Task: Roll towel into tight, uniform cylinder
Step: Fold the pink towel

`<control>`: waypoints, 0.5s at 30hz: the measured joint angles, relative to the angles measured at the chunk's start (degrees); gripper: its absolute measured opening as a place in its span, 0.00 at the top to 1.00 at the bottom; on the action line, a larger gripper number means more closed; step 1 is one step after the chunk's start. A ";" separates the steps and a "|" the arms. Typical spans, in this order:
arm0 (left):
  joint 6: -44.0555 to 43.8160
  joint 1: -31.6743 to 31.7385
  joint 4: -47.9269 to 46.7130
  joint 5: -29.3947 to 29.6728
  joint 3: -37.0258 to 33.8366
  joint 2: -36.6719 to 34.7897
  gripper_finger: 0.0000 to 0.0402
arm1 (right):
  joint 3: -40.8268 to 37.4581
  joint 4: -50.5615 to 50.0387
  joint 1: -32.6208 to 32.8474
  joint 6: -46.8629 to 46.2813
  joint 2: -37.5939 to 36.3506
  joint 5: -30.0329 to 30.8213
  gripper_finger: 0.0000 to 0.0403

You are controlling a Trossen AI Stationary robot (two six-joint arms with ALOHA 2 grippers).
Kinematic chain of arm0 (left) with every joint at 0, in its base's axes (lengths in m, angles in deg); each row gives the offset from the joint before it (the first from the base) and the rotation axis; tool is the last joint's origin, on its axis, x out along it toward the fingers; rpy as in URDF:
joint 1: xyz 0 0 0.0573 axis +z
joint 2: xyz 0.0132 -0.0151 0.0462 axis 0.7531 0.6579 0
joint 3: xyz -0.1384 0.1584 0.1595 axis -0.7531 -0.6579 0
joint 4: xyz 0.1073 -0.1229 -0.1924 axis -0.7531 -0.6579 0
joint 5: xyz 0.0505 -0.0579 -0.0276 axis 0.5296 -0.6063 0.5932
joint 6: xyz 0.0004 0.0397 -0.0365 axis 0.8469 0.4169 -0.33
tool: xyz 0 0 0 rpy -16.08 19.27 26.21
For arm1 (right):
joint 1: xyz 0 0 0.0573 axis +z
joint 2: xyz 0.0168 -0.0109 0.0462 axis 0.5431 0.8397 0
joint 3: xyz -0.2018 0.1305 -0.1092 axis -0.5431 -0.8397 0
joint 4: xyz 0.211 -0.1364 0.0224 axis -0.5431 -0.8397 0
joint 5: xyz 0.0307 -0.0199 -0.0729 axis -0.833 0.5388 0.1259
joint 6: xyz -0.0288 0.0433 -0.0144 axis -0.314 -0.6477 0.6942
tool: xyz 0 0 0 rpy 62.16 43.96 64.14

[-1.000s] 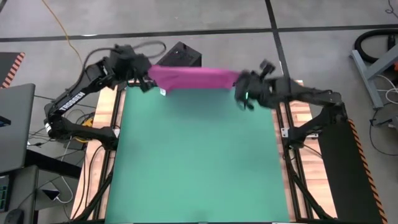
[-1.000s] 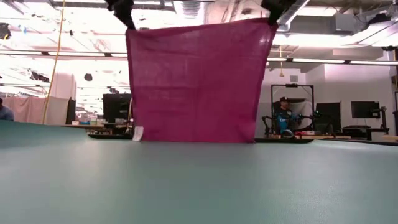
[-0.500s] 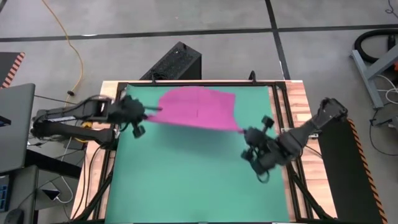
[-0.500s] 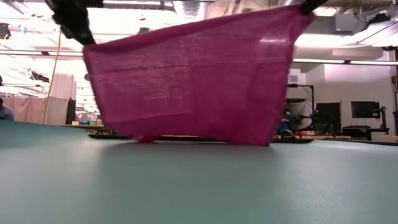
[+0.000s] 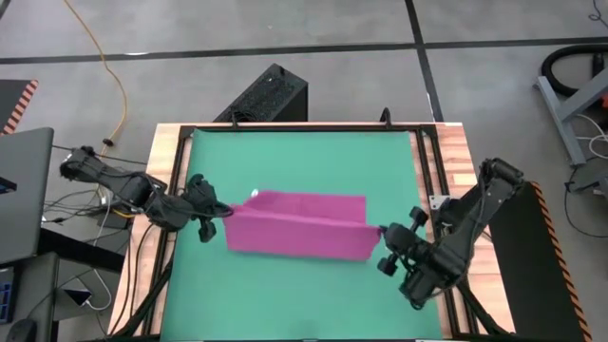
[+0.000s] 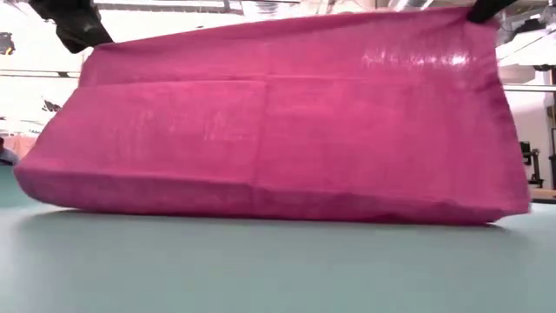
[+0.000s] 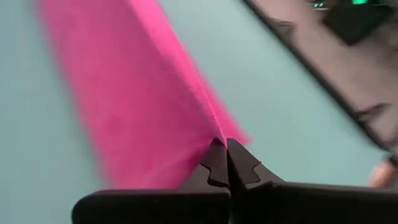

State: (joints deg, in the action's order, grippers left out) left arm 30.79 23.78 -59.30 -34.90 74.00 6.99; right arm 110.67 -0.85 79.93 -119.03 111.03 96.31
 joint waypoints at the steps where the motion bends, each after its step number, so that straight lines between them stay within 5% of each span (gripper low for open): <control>1: 0.38 0.02 -0.09 0.80 0.05 0.41 1.00 | 0.00 -0.60 -1.19 -0.03 0.31 -0.28 1.00; 15: -5.30 0.02 -2.23 -0.51 -1.48 10.03 1.00 | -0.02 7.41 -13.76 15.50 6.21 -10.13 1.00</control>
State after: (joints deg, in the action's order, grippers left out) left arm 25.49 23.80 -61.53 -35.41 72.52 17.02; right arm 110.65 6.56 66.17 -103.53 117.24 86.18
